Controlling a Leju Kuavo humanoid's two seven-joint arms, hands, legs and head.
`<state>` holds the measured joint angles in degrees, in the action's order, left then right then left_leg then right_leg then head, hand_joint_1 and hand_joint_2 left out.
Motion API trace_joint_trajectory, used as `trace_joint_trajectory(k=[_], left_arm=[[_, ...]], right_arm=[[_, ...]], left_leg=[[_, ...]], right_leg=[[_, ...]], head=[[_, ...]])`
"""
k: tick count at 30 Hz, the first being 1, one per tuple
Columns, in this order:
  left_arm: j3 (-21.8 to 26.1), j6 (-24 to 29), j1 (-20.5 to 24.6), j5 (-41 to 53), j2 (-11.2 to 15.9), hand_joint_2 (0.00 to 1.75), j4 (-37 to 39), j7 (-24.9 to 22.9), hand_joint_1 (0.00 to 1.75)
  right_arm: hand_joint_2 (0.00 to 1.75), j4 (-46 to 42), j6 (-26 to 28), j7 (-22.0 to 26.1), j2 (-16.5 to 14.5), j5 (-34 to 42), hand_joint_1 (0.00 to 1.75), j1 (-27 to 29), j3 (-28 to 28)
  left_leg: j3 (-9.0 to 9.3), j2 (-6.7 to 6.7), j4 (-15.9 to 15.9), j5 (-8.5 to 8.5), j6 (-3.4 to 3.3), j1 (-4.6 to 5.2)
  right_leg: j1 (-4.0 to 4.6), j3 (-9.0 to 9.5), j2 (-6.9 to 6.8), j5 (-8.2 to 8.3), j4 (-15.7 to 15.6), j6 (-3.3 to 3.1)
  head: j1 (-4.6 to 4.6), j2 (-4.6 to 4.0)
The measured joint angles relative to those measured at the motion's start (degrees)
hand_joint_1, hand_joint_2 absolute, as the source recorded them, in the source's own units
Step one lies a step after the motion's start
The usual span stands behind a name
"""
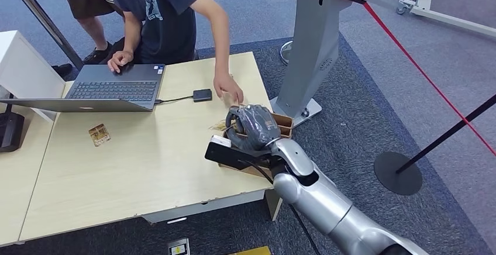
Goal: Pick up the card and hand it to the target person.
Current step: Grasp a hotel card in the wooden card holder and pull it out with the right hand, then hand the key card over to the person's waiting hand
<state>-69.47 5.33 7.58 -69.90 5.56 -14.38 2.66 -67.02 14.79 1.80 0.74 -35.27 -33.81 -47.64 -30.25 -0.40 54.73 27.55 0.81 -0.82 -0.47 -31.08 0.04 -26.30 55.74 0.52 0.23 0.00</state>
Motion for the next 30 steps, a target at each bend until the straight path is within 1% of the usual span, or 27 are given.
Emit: trace_joint_trajectory(k=[5,9,15,24,30], left_arm=[[-0.1,-0.2,0.0,0.6,0.0,0.00,0.0,0.2,0.00],[-0.2,-0.4,0.1,1.0,0.0,0.00,0.0,0.2,0.00],[-0.3,-0.5,0.1,1.1,0.0,0.00,0.0,0.3,0.00],[-0.3,-0.5,0.2,1.0,0.0,0.00,0.0,0.3,0.00],[-0.3,-0.5,0.2,0.8,0.0,0.00,0.0,0.3,0.00]], right_arm=[[1.75,-1.2,1.4,1.2,0.7,0.8,1.75,-0.1,0.4],[1.75,0.0,2.7,2.6,0.3,1.0,1.75,-1.0,0.6],[1.75,4.4,4.2,3.2,-1.4,-0.2,1.75,-3.3,0.6],[1.75,12.6,4.6,4.5,-4.8,-0.7,1.75,-6.1,-0.1],[1.75,15.6,5.1,5.0,-5.8,-0.4,1.75,-6.9,-0.3]], left_leg=[[-0.02,0.00,0.0,0.00,0.00,0.00],[-0.04,-0.01,0.0,0.00,0.00,0.00],[-0.06,-0.01,0.0,0.00,0.00,0.00],[-0.10,-0.02,0.0,0.00,0.00,0.00],[-0.11,-0.02,0.0,0.00,0.00,0.00]], right_leg=[[0.00,0.00,0.00,0.00,0.0,0.00],[0.00,0.00,0.00,0.00,0.0,0.00],[0.00,-0.01,0.00,0.00,0.0,0.00],[0.00,-0.05,-0.01,-0.01,0.0,0.02],[0.00,-0.07,0.00,-0.02,0.0,0.02]], head=[[-0.01,0.00],[-0.01,0.00],[0.01,0.00],[0.01,0.00],[0.00,0.00]])
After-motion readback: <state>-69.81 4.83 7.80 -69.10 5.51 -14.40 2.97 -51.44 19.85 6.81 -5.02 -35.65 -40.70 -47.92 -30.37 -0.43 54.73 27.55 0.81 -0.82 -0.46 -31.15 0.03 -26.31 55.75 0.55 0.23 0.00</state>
